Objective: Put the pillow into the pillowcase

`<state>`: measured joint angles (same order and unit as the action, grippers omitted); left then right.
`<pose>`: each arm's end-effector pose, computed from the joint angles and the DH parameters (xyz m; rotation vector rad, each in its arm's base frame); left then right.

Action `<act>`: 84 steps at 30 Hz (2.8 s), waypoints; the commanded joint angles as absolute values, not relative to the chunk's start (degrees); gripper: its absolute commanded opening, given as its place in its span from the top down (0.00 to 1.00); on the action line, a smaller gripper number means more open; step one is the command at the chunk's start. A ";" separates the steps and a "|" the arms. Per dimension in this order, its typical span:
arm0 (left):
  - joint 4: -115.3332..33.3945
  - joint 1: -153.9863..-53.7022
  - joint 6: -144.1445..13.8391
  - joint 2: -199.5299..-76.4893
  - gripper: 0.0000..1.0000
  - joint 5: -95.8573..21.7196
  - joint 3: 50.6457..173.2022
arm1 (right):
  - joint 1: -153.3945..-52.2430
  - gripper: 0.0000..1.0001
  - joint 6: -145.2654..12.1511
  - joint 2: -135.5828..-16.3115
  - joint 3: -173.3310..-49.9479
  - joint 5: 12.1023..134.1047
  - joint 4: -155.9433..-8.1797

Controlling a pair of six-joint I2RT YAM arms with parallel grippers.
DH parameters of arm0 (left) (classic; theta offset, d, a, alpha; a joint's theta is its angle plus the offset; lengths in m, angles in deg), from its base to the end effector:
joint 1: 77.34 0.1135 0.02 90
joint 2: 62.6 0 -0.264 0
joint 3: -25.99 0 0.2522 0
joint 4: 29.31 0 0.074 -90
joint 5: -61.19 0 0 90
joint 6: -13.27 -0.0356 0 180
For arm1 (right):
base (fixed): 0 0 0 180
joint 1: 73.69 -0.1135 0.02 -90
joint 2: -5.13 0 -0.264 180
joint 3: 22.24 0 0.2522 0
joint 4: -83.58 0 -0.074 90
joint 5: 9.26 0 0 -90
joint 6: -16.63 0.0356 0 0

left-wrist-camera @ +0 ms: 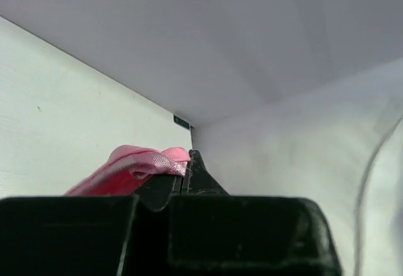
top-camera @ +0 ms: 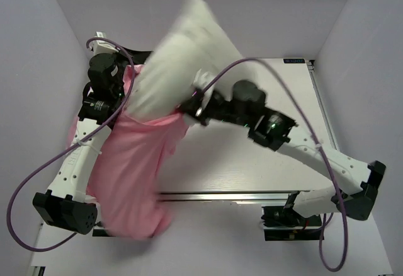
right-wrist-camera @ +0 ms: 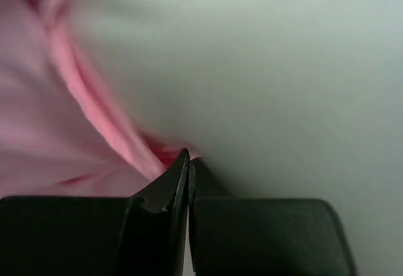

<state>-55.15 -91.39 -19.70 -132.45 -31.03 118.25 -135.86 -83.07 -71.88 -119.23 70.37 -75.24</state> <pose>0.2631 -0.0673 0.4509 -0.6020 1.6148 -0.9705 0.1375 0.2742 0.4546 -1.0883 1.2514 0.8496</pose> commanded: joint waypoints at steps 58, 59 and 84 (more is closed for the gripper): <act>-43.51 -91.41 -5.01 -109.98 1.00 -39.18 58.04 | -110.07 1.00 -66.52 -86.26 -121.51 57.81 -87.41; -43.51 -91.41 -5.01 -109.37 1.00 -38.92 57.95 | -110.86 1.00 -66.95 -86.97 -122.48 55.98 -84.97; -40.52 -91.41 -6.42 -101.72 1.00 -37.07 55.58 | -127.04 0.11 -94.11 -107.71 -155.54 70.72 -50.31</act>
<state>-43.91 -91.43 -5.40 -103.14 -37.61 54.15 -127.91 -91.35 -105.30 -153.93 64.95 -54.38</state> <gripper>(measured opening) 0.025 0.895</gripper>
